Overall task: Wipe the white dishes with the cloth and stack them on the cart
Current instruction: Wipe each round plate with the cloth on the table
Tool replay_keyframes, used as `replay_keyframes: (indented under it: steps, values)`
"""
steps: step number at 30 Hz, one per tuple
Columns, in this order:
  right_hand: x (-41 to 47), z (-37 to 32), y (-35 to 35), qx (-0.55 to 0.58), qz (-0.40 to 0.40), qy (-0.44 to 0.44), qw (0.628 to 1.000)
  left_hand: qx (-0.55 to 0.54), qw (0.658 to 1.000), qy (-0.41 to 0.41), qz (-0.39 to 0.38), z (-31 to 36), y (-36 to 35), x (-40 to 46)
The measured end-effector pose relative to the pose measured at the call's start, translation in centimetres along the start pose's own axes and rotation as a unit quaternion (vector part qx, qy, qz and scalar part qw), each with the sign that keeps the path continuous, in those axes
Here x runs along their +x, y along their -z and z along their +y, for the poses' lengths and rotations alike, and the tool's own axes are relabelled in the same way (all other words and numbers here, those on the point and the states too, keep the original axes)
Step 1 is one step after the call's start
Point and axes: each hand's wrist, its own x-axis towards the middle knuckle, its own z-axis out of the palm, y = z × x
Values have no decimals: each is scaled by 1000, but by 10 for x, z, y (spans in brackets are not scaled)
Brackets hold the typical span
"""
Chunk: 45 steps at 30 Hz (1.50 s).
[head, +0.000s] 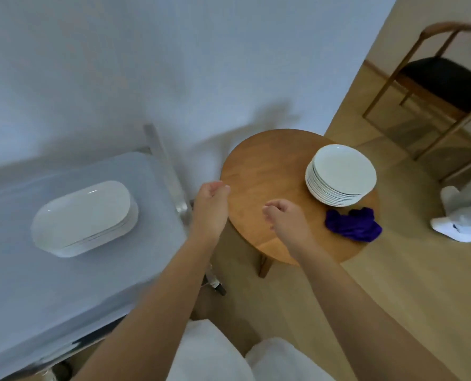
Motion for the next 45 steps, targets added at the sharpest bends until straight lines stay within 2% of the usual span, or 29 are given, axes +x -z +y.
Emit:
replay_keyframes:
  steps: [3, 7, 16, 19, 23, 29, 38, 42, 45]
  values:
    - [-1, 31, 56, -46, 23, -18, 999, 102, 991, -14, -85, -17, -48, -17]
    - [8, 69, 110, -160, 32, -44, 986, 271, 947, -55, -162, -35, -97, -25]
    - [73, 117, 171, -261, 15, -112, 959, 420, 883, -86, -191, -28, -198, 15]
    - [108, 125, 185, -291, 8, -106, 951, 436, 874, -88, -195, -23, -235, 42]
    - [142, 135, 198, -320, -24, -99, 942, 431, 879, -40, -201, -20, -272, 69]
    - [179, 152, 214, -425, -93, -73, 897, 455, 866, 3, -206, -26, -305, 90]
    - [223, 191, 227, -576, -230, 42, 783, 418, 887, 146, -127, -41, -347, 110]
    - [237, 202, 232, -608, -256, 87, 746, 380, 896, 195, -118, -45, -359, 113]
    - [245, 209, 235, -621, -267, 112, 729, 374, 900, 203, -97, -45, -370, 114]
